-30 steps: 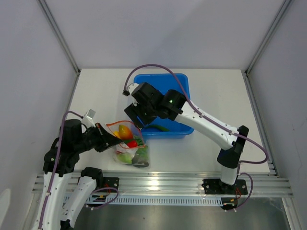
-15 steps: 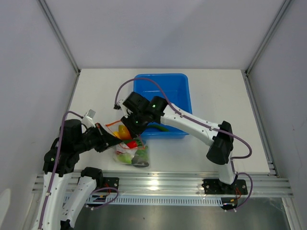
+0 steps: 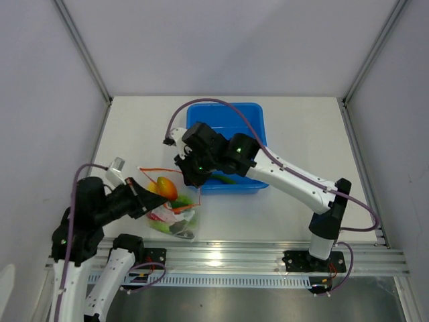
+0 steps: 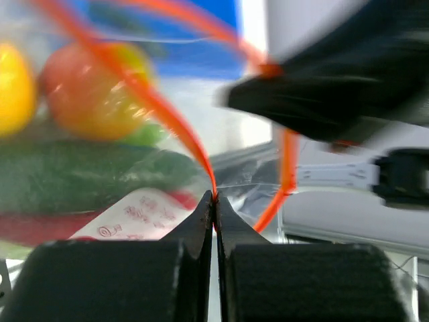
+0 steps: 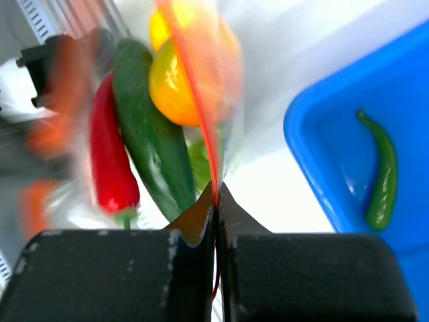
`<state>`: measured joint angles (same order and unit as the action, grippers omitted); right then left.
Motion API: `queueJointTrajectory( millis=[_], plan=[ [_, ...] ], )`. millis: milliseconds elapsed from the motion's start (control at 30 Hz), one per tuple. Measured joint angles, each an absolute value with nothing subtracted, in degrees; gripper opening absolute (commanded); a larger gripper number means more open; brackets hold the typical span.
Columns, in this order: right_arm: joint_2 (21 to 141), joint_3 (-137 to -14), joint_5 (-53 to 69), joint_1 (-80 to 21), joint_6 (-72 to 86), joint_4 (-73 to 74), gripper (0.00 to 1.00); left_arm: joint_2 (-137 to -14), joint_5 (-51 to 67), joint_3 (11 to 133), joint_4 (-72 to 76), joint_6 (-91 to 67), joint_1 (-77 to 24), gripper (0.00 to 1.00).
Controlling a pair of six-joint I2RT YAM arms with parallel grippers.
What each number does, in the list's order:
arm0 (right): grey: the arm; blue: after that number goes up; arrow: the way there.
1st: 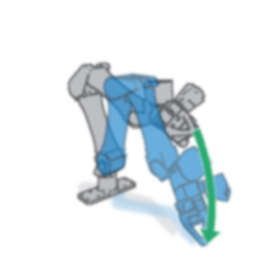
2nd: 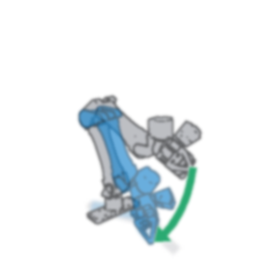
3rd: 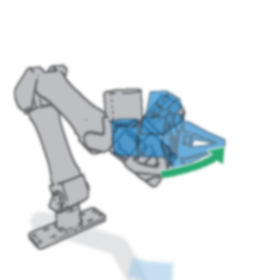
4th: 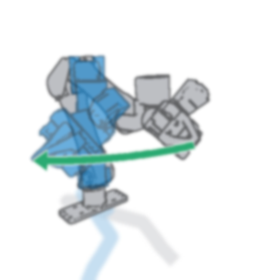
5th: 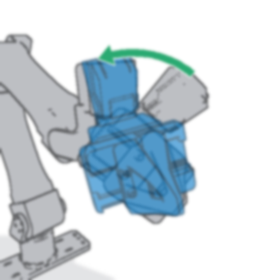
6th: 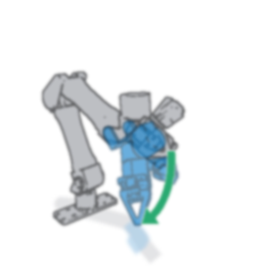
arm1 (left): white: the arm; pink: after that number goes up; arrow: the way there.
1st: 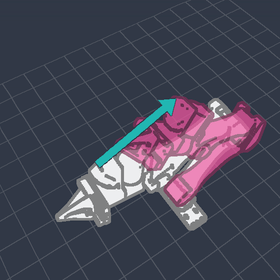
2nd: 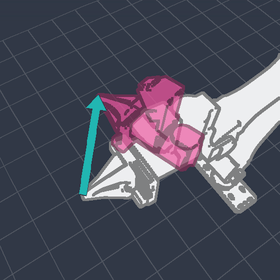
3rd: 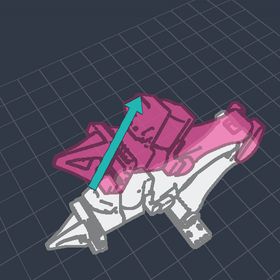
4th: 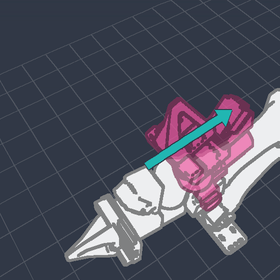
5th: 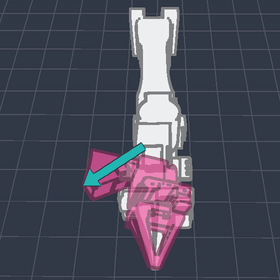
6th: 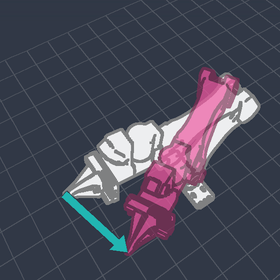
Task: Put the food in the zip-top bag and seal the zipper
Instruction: Adjust the zipper food storage bag at the center of the board.
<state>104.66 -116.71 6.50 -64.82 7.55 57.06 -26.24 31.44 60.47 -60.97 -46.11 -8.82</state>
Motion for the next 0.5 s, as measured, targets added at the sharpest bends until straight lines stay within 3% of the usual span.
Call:
queueJointTrajectory(
  millis=[100,233,333,500],
  plan=[
    [102.5,-109.8,8.8,-63.3,8.3,54.8,0.0,-26.1,32.2,46.8,-60.4,-46.8,-8.8,0.01],
    [106.8,-105.1,9.4,-62.5,8.4,54.8,0.0,-27.2,31.8,41.1,-62.7,-47.5,-8.8,0.01],
    [109.7,-107.2,9.3,-62.7,7.9,56.4,0.0,-27.9,31.7,45.5,-63.9,-47.9,-8.8,0.01],
    [110.2,-119.7,9.0,-62.9,6.8,59.4,0.0,-30.9,31.3,63.2,-63.0,-48.1,-8.8,0.01]
  ],
)
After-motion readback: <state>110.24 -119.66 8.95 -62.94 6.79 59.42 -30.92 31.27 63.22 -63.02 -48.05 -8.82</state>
